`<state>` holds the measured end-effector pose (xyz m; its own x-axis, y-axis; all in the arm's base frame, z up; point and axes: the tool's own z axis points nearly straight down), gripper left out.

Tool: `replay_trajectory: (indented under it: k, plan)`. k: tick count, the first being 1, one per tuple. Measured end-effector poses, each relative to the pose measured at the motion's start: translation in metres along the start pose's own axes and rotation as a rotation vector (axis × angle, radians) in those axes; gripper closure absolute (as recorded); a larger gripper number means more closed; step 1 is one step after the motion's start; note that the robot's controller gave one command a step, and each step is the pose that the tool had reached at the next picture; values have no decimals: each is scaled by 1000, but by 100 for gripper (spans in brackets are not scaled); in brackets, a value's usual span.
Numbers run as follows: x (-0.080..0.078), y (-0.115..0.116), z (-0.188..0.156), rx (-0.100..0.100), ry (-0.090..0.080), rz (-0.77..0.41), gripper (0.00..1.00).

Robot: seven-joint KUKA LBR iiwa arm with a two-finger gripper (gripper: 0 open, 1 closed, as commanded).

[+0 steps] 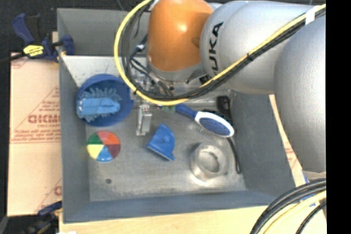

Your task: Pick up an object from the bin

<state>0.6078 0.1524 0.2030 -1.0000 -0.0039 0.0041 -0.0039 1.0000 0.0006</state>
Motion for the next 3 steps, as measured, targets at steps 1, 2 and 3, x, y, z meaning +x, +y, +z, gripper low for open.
replay_trajectory:
  k: [1,2,3]
  plan:
    - [-2,-1,-5,-1,-8,5,0]
    - [-42,56,133,-3,-6,42,0]
    - [-43,45,47,-4,-21,37,0]
